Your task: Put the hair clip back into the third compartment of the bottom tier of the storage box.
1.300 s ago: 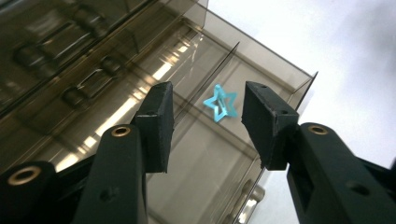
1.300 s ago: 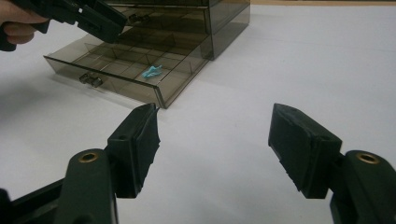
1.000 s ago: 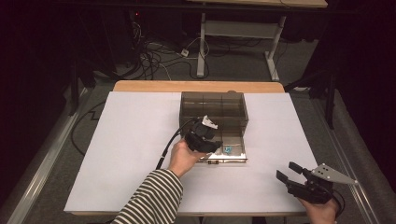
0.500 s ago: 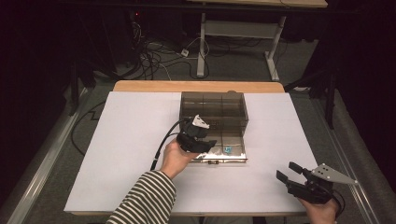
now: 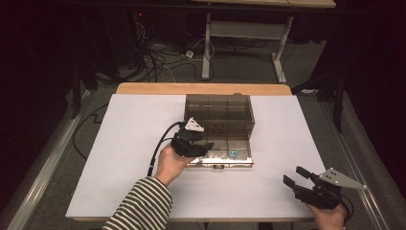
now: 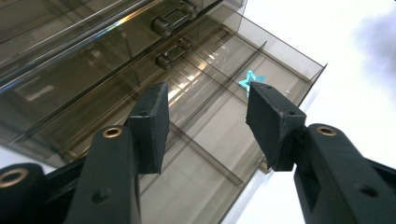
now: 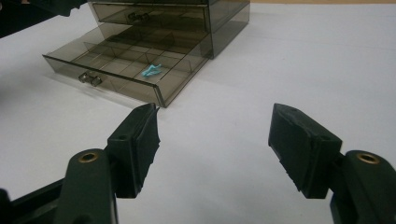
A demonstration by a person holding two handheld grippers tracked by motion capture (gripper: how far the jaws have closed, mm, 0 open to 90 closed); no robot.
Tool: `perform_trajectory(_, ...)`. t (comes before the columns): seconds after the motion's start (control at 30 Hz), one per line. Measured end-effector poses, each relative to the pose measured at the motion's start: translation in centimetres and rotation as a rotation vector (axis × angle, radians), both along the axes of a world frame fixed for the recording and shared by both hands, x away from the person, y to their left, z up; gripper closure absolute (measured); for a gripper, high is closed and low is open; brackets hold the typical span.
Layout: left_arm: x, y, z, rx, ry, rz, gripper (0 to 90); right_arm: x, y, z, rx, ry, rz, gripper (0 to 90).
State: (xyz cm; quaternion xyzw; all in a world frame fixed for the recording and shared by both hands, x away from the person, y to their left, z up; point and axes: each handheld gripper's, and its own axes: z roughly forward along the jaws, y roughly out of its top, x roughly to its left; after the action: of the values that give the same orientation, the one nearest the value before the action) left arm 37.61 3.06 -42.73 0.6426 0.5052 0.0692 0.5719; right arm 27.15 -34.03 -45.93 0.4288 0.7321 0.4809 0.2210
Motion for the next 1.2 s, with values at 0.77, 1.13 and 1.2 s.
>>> perform_trajectory(0.77, -1.7, 5.5, 0.3, -0.045, -0.039, 0.098, 44.7, 0.0, 0.0, 0.0, -0.002, 0.006, 0.001, 33.8)
perform_trajectory(1.13, -2.8, 8.0, 0.2, -0.078, -0.063, 0.139, 43.9, 0.0, 0.1, 0.0, -0.002, 0.007, 0.0, 33.8)
perform_trajectory(1.2, -3.0, 8.4, 0.1, -0.081, -0.072, 0.144, 43.9, 0.0, 0.0, 0.0, 0.0, 0.006, 0.0, 33.8)
